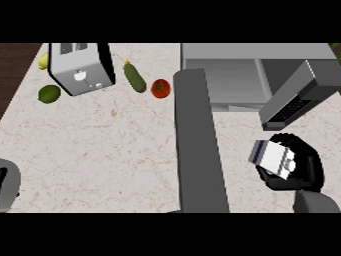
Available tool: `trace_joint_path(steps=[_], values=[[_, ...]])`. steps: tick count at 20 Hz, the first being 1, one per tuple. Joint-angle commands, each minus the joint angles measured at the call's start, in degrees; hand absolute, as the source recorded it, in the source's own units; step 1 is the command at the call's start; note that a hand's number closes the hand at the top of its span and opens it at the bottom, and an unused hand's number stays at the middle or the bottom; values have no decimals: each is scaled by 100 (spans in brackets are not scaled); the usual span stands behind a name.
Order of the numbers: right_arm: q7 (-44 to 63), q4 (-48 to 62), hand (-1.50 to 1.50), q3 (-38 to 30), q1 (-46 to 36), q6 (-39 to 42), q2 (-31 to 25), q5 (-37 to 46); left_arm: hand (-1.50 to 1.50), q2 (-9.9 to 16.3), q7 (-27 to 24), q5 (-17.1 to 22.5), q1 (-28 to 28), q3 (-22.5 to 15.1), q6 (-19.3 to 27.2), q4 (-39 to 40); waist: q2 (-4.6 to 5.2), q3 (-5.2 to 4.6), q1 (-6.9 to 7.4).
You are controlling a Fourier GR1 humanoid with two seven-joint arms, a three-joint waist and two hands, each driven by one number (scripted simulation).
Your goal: Pick up the milk, place it into the microwave and close the microwave
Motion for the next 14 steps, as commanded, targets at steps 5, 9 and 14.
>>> trace_joint_path(steps=[5,9,14], values=[[1538,-1988,150,578,143,-801,449,234,-150,-105,165,85,188,62,-126,-146,-6,-2,-6],[1957,-1714,150,525,-558,-1203,267,600,-150,-71,-106,-169,-211,73,-97,344,13,0,3],[2166,-1047,150,721,-1288,-2068,807,1128,-150,-101,-91,-169,-44,96,-162,380,22,3,59]])
